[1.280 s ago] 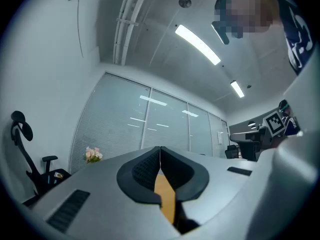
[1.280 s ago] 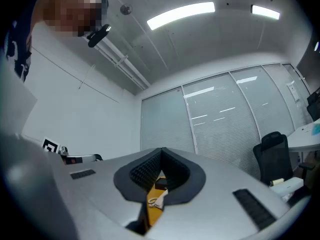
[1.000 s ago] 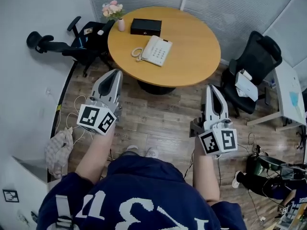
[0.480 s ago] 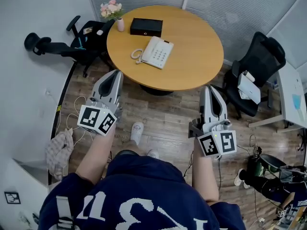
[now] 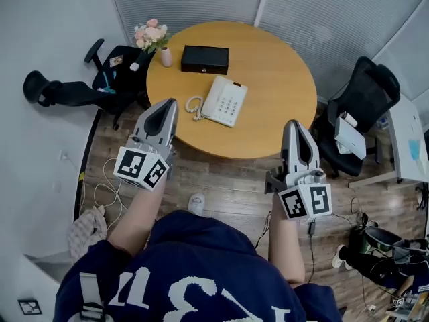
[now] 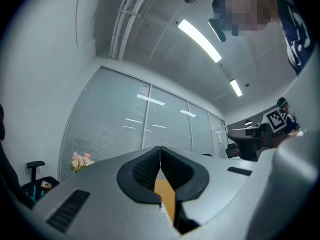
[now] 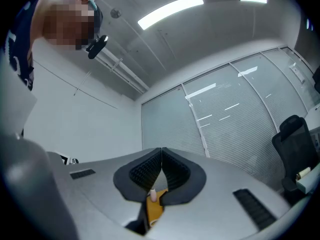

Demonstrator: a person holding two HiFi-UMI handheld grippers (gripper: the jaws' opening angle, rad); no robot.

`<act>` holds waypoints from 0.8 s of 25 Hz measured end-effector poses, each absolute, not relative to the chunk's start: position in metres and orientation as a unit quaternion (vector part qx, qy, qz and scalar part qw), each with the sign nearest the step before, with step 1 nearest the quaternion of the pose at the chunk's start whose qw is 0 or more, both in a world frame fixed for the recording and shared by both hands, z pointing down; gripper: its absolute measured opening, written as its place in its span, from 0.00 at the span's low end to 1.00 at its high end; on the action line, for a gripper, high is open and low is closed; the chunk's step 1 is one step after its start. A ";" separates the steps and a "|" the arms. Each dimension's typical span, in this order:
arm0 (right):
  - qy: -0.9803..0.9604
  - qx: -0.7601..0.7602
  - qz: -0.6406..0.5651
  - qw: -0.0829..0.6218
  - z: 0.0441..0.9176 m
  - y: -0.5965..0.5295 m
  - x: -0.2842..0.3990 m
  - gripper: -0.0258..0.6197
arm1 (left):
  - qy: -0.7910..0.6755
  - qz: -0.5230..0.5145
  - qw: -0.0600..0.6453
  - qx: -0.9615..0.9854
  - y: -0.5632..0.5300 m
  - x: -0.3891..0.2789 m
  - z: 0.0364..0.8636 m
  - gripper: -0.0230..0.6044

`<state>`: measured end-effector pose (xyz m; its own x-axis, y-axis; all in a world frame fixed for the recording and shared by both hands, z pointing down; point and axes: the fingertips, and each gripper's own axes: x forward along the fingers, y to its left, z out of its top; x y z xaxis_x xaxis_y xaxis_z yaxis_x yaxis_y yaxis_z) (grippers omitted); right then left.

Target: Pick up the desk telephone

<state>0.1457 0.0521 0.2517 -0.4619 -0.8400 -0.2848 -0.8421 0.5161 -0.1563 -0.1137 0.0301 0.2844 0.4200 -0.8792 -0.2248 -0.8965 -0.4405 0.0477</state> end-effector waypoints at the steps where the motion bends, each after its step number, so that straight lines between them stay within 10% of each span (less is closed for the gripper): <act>1: 0.852 -0.497 0.005 0.166 0.251 0.043 0.142 0.08 | 0.522 0.110 0.041 -0.845 0.019 -0.117 0.283 0.06; 20: 0.829 -0.548 -0.008 0.111 0.278 -0.041 0.106 0.08 | 0.486 0.109 -0.026 -0.866 -0.081 -0.159 0.331 0.06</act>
<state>0.1055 -0.0406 0.2781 -0.3746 -0.9105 -0.1753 -0.9068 0.3992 -0.1356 -0.1594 -0.0810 0.3310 0.5030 -0.8486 -0.1639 -0.8371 -0.5255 0.1520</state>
